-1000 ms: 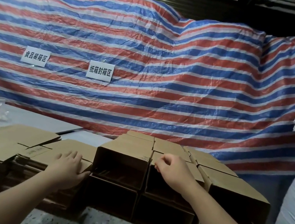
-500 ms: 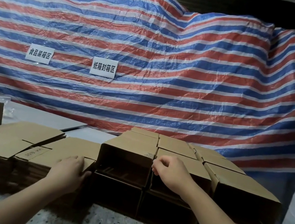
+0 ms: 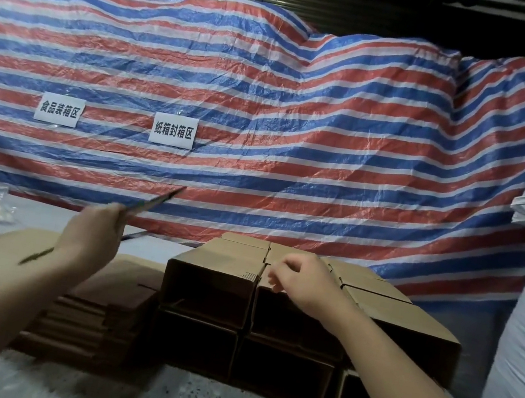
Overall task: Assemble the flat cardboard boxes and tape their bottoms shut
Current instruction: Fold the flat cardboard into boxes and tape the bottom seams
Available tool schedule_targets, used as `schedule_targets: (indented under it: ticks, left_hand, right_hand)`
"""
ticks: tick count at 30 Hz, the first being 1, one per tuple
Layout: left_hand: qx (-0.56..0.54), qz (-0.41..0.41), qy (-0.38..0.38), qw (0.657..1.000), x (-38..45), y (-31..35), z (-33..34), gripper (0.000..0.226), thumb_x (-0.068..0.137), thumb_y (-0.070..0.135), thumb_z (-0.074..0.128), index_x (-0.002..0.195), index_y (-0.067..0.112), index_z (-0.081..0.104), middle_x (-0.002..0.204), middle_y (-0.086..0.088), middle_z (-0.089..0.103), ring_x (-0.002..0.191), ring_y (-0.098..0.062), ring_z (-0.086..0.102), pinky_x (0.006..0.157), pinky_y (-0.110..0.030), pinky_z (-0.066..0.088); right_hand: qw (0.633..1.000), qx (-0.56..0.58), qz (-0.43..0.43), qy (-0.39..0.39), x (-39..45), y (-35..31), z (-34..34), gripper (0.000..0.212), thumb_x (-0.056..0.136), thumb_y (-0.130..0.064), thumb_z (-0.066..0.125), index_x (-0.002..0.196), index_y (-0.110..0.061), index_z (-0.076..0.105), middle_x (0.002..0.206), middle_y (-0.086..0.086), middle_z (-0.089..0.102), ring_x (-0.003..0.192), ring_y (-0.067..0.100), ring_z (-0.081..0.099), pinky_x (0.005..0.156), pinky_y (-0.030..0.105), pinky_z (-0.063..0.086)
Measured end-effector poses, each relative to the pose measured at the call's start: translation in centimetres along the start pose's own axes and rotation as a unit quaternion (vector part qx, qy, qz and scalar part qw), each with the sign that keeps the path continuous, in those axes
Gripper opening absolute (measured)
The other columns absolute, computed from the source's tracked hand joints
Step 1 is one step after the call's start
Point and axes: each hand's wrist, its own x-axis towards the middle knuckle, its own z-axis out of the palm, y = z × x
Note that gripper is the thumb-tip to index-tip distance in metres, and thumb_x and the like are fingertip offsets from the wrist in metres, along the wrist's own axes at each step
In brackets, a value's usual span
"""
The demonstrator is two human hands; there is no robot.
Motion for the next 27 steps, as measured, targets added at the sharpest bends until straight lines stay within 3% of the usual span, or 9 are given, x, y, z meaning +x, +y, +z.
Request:
schedule_targets:
  ticks: [5, 8, 10, 12, 14, 17, 20, 24, 27]
  left_hand:
    - [-0.078, 0.088, 0.066, 0.991, 1.9, 5.7, -5.8, 0.026, 0.102, 0.017, 0.048, 0.105, 0.002, 0.068, 0.078, -0.009, 0.061, 0.064, -0.027, 0.056, 0.054, -0.033, 0.043]
    - [-0.125, 0.133, 0.065, 0.981, 1.9, 9.8, -8.6, 0.026, 0.101, 0.021, 0.051, 0.103, 0.004, 0.070, 0.080, -0.011, 0.064, 0.067, -0.027, 0.057, 0.056, -0.031, 0.044]
    - [-0.162, 0.159, 0.051, 0.973, 1.5, 12.1, -10.1, 0.023, 0.100, 0.024, 0.054, 0.094, 0.010, 0.070, 0.072, -0.004, 0.064, 0.063, -0.020, 0.057, 0.055, -0.029, 0.042]
    - [-0.196, 0.178, 0.041, 0.963, 1.2, 13.8, -11.6, 0.025, 0.099, 0.028, 0.056, 0.075, 0.021, 0.061, 0.060, 0.014, 0.054, 0.056, -0.005, 0.050, 0.049, -0.025, 0.035]
    - [-0.252, 0.179, 0.013, 0.951, 0.8, 15.2, -13.0, 0.034, 0.098, 0.033, 0.056, 0.065, 0.024, 0.055, 0.046, 0.012, 0.050, 0.045, -0.001, 0.044, 0.042, -0.017, 0.030]
    - [-0.350, 0.162, -0.079, 0.919, 0.0, 16.3, -14.7, 0.032, 0.094, 0.047, 0.054, 0.070, 0.029, 0.064, 0.045, 0.014, 0.048, 0.042, 0.001, 0.040, 0.042, -0.014, 0.029]
    - [-0.401, 0.153, -0.179, 0.885, -0.5, 16.6, -15.1, 0.031, 0.085, 0.058, 0.051, 0.073, 0.037, 0.069, 0.055, 0.014, 0.055, 0.053, 0.000, 0.049, 0.057, -0.022, 0.037]
    - [-0.495, 0.042, -0.234, 0.836, -1.0, 15.9, -12.7, 0.034, 0.083, 0.054, 0.060, 0.098, 0.027, 0.075, 0.083, 0.006, 0.074, 0.079, -0.008, 0.069, 0.070, -0.028, 0.054]
    - [-0.557, -0.064, -0.310, 0.768, -3.4, 15.2, -9.4, 0.041, 0.080, 0.047, 0.067, 0.112, 0.021, 0.071, 0.105, -0.003, 0.073, 0.100, -0.018, 0.068, 0.078, -0.036, 0.055]
  right_hand:
    - [0.999, -0.007, -0.007, 0.052, 0.0, -1.7, -3.9, 0.029, 0.100, -0.029, 0.053, 0.086, -0.011, 0.072, 0.091, 0.009, 0.074, 0.090, 0.027, 0.069, 0.087, 0.046, 0.055]
    - [0.994, 0.052, -0.003, 0.099, 0.3, -3.2, -6.7, 0.031, 0.101, -0.033, 0.051, 0.092, -0.008, 0.068, 0.091, 0.014, 0.069, 0.081, 0.022, 0.060, 0.072, 0.041, 0.052]
    - [0.987, 0.087, -0.002, 0.136, 0.4, -4.2, -8.7, 0.030, 0.100, -0.040, 0.050, 0.097, -0.014, 0.063, 0.086, 0.004, 0.062, 0.081, 0.018, 0.056, 0.066, 0.033, 0.044]
    - [0.977, 0.126, 0.005, 0.171, 0.4, -5.0, -10.5, 0.039, 0.100, -0.049, 0.049, 0.120, -0.017, 0.057, 0.105, -0.002, 0.061, 0.094, 0.016, 0.055, 0.072, 0.031, 0.042]
    - [0.963, 0.174, 0.018, 0.204, 0.2, -5.6, -12.2, 0.061, 0.098, -0.058, 0.047, 0.143, -0.016, 0.042, 0.133, 0.002, 0.053, 0.114, 0.019, 0.050, 0.087, 0.035, 0.039]
    - [0.948, 0.229, 0.026, 0.221, -0.4, -5.7, -13.8, 0.075, 0.095, -0.069, 0.042, 0.150, -0.019, 0.036, 0.149, 0.004, 0.045, 0.127, 0.023, 0.046, 0.094, 0.039, 0.037]
    - [0.936, 0.264, 0.034, 0.232, -1.7, -5.2, -14.3, 0.074, 0.092, -0.074, 0.041, 0.142, -0.020, 0.046, 0.137, 0.000, 0.055, 0.112, 0.016, 0.051, 0.090, 0.036, 0.038]
    - [0.918, 0.298, 0.070, 0.253, -3.9, -3.6, -13.3, 0.064, 0.087, -0.073, 0.053, 0.127, -0.023, 0.055, 0.118, -0.002, 0.066, 0.103, 0.016, 0.063, 0.071, 0.032, 0.050]
    - [0.904, 0.314, 0.153, 0.245, -5.5, -1.6, -10.8, 0.083, 0.080, -0.077, 0.059, 0.141, -0.022, 0.049, 0.137, 0.003, 0.059, 0.125, 0.029, 0.056, 0.103, 0.054, 0.047]
